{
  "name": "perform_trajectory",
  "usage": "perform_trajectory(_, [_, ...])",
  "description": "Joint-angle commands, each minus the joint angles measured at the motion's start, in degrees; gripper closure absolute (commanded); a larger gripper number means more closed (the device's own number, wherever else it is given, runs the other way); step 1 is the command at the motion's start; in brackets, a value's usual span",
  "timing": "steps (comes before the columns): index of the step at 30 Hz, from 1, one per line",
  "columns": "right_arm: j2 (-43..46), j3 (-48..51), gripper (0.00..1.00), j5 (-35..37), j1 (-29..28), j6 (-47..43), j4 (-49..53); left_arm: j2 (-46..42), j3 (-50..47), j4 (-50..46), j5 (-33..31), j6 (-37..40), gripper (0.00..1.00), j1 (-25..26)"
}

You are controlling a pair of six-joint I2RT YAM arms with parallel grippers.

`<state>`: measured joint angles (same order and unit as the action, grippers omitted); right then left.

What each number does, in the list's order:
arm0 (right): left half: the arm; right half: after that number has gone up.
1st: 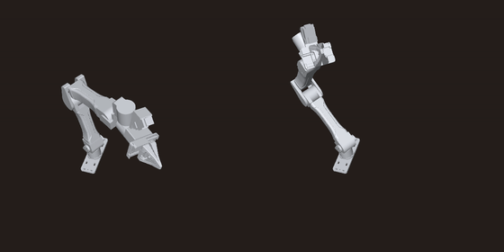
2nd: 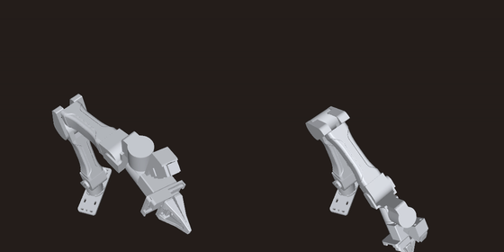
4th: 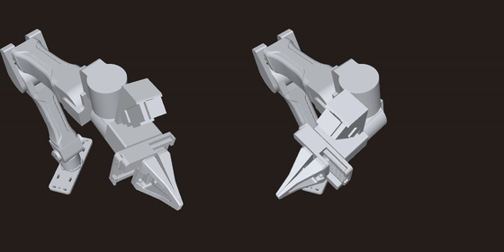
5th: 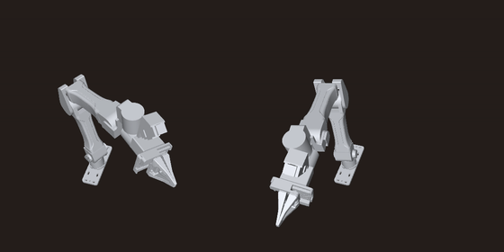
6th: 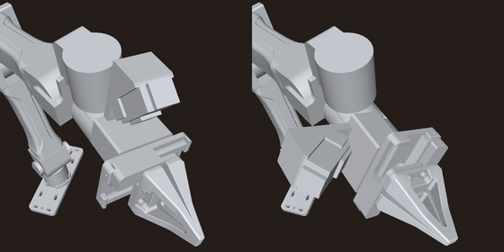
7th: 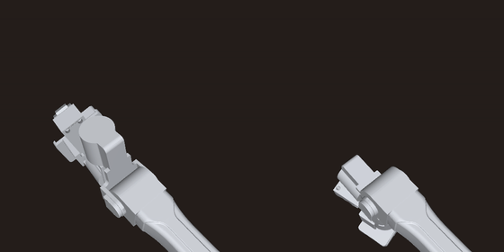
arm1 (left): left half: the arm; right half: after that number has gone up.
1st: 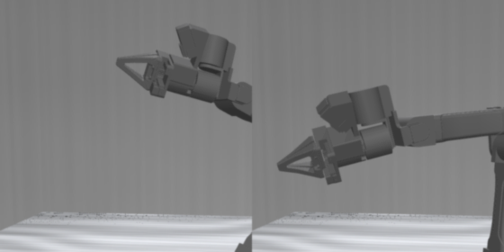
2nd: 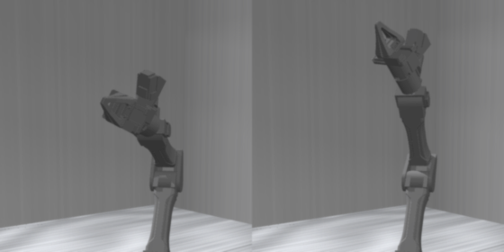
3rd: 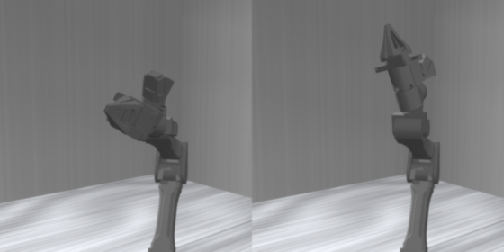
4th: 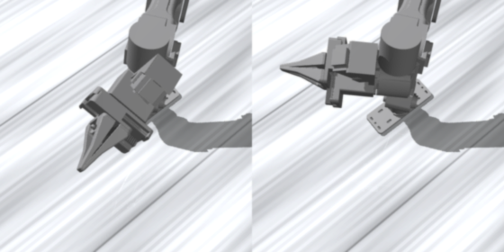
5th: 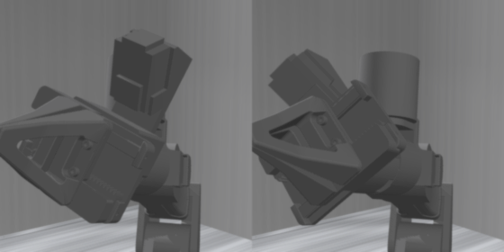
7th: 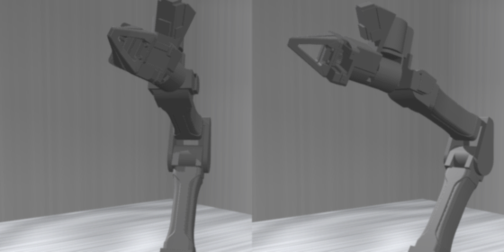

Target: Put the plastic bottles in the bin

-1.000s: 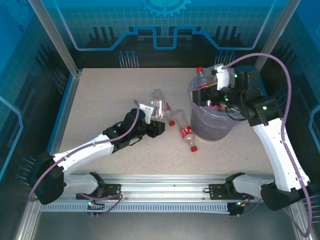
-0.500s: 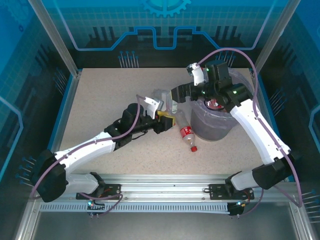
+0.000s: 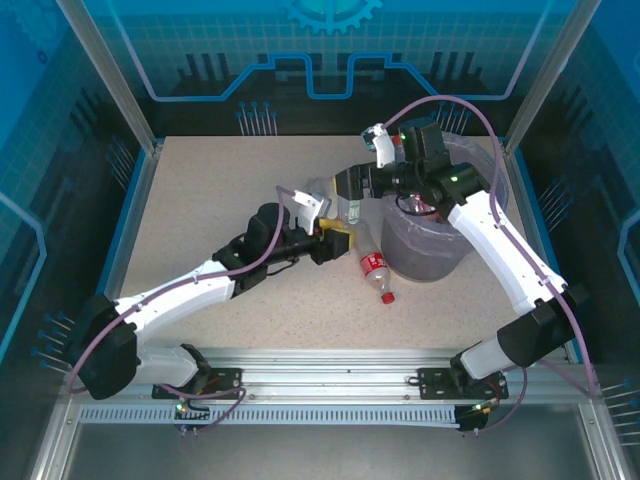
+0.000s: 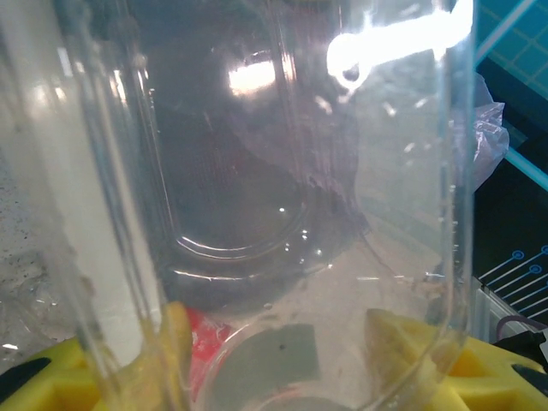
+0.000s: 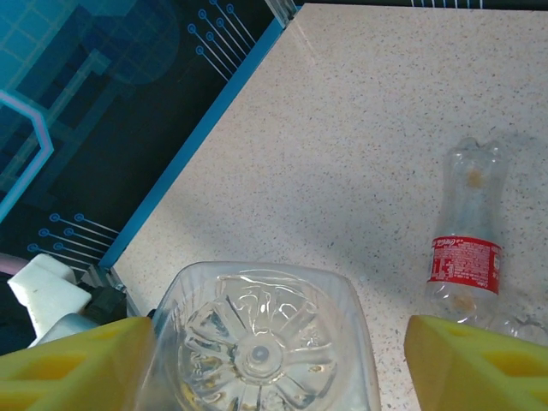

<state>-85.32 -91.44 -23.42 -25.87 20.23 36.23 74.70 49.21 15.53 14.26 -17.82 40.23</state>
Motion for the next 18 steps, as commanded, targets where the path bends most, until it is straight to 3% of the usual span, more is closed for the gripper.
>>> perform_trajectory(1, [-0.21, 0.18, 0.29, -0.09, -0.41, 0.07, -1.22, -0.16, 2.25, 2.53, 0.46, 1.13, 0.66, -0.41])
perform_trajectory(4, [0.53, 0.44, 0.35, -0.22, -0.38, 0.25, -2.37, -0.44, 2.15, 2.66, -0.11, 0.95, 0.61, -0.40])
perform_trajectory(5, [0.88, 0.54, 0.36, -0.30, -0.37, 0.30, -2.92, -0.60, 2.03, 2.66, -0.34, 0.86, 0.52, -0.40])
perform_trajectory(8, [1.78, -0.08, 0.37, -0.18, -0.15, 0.04, -4.17, -1.04, 2.05, 2.29, 0.36, 0.81, 0.11, -0.38])
perform_trajectory(9, [2.15, -0.75, 0.38, 0.19, 0.00, -0.15, -4.39, -1.26, 2.05, 2.04, 0.76, 0.77, 0.03, -0.43])
perform_trajectory(18, [9.38, -9.50, 0.42, 8.91, 6.90, -4.12, -4.31, -3.50, 1.61, 1.02, 1.79, -0.96, 0.01, -0.37])
